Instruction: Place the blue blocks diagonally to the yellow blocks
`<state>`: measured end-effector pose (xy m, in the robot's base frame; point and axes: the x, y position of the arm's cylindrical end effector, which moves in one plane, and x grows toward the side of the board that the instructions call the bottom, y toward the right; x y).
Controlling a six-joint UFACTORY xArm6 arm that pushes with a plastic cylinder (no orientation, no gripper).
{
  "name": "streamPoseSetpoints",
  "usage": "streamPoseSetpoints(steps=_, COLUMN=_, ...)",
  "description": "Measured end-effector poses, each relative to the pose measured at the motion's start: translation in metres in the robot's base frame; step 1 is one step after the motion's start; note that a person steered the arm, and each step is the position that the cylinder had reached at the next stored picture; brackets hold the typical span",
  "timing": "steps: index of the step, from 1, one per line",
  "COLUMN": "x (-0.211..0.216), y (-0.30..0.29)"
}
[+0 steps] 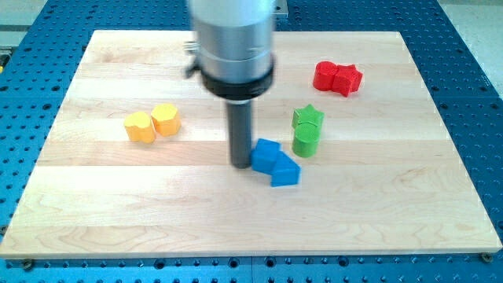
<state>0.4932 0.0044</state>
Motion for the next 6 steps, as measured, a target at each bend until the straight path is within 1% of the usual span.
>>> streamPoseSetpoints(steps=1, x=0.031, y=-0.055)
streamPoseSetpoints(steps=2, x=0.071, y=0.041)
streamPoseSetpoints(steps=3, x=0.062, y=0.096)
streamPoseSetpoints(steps=4, x=0.045, y=0.093)
streamPoseSetpoints(steps=5, x=0.043, y=0.090)
streamPoseSetpoints(steps=6, x=0.083, y=0.106)
